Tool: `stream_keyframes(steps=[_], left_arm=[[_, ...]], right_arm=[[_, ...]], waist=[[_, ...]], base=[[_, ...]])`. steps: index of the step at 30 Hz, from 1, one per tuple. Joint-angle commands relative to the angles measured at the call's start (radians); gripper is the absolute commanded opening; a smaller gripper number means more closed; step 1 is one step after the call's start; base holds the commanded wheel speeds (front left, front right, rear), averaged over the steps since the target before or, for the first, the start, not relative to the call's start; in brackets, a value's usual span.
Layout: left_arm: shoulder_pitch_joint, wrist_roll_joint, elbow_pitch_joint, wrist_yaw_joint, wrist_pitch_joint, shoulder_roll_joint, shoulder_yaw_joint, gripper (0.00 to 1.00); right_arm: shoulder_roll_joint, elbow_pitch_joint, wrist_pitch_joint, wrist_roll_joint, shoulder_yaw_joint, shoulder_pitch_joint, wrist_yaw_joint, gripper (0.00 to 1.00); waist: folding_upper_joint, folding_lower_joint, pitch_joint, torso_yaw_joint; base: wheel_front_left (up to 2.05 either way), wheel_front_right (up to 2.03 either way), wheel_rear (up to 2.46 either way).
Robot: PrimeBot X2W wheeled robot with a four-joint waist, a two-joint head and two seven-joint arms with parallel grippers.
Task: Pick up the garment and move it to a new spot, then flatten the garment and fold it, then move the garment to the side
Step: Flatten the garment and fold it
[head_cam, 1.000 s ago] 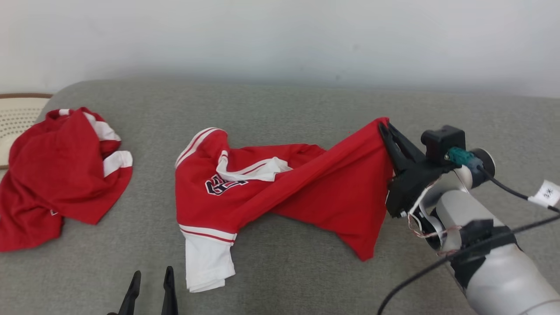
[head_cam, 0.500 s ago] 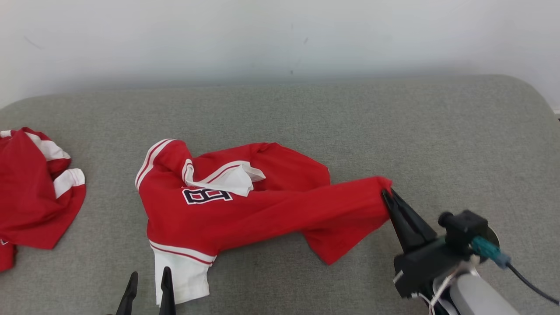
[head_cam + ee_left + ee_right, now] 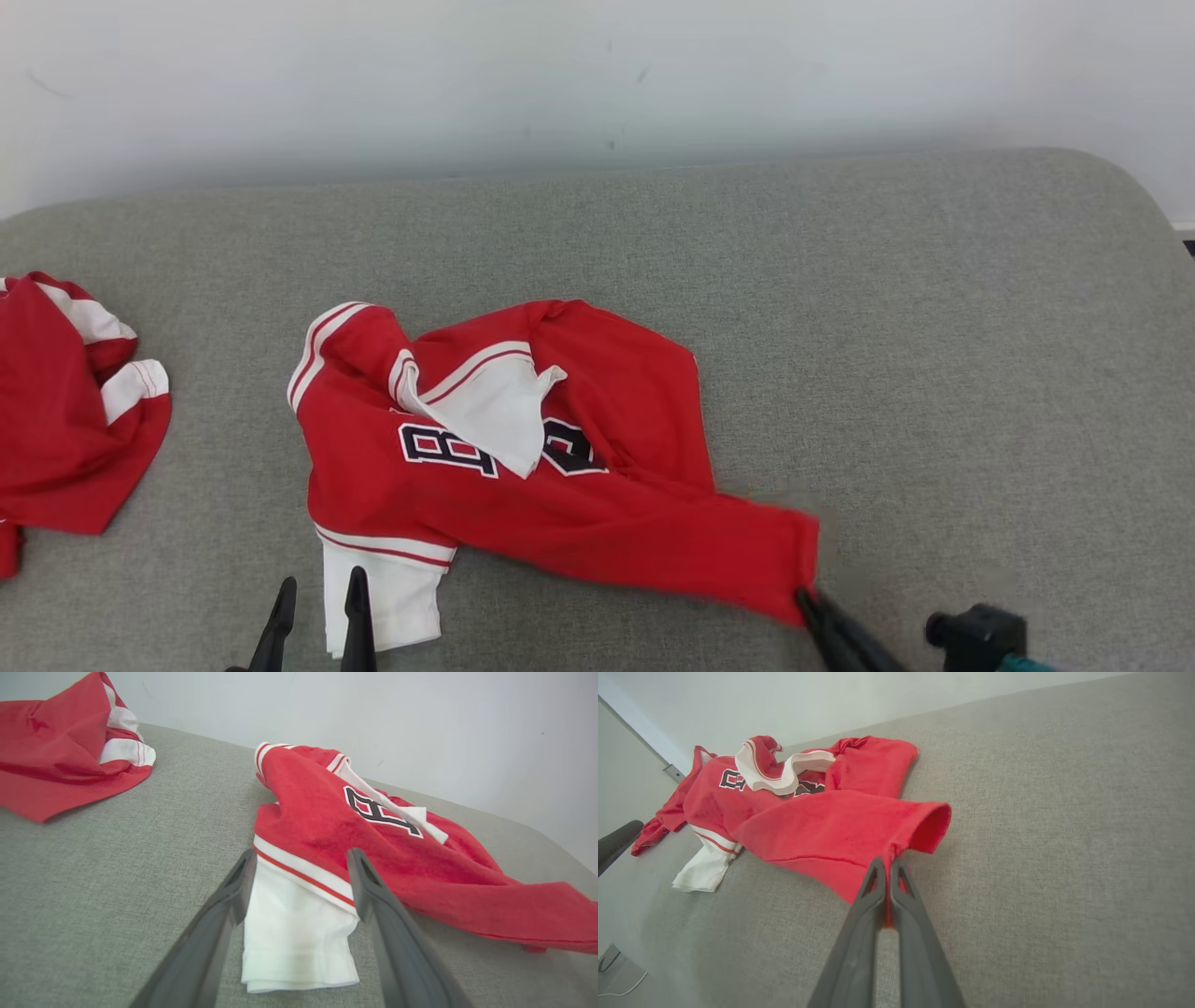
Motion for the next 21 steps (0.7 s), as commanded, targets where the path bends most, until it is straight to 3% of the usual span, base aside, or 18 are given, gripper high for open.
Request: stream_keyframes(steps=[1,6,7,8,14,21], left_arm=[[-0.002,0.014,0.008,-0.004,-0.003,-0.002,0.004,1.00],[0.001,0.015,0.016,-0.008,-0.003,-0.006,0.008,1.00],[0.002,0.016,0.017,-0.007,-0.003,-0.006,0.009,1.00],[0.003,0.016,0.019,-0.006,-0.003,-0.007,0.009,1.00],[0.012,0.016,0.024,-0.011,-0.003,-0.012,0.012,1.00],[0.025,0.016,0.024,-0.009,-0.003,-0.017,0.016,1.00]], right_arm=[[-0.017,-0.009,0.042,0.040,0.032,0.028,0.000,0.00],[-0.039,0.004,0.092,0.063,0.040,0.031,0.000,0.00],[-0.037,-0.003,0.079,0.069,0.037,0.031,0.000,0.42],[-0.036,-0.009,0.065,0.075,0.032,0.030,0.000,1.00],[-0.064,-0.064,0.019,0.106,0.008,0.017,0.000,1.00],[-0.073,-0.070,0.033,0.038,-0.038,-0.021,0.000,1.00]], waist=[[0.0000,0.0000,-0.003,0.003],[0.0000,0.0000,-0.008,0.002],[0.0000,0.0000,-0.010,0.002],[0.0000,0.0000,-0.012,0.002],[0.0000,0.0000,-0.029,0.008],[0.0000,0.0000,-0.049,0.014]], base=[[0.00,0.00,0.00],[0.00,0.00,0.00],[0.00,0.00,0.00],[0.00,0.00,0.00],[0.00,0.00,0.00],[0.00,0.00,0.00]])
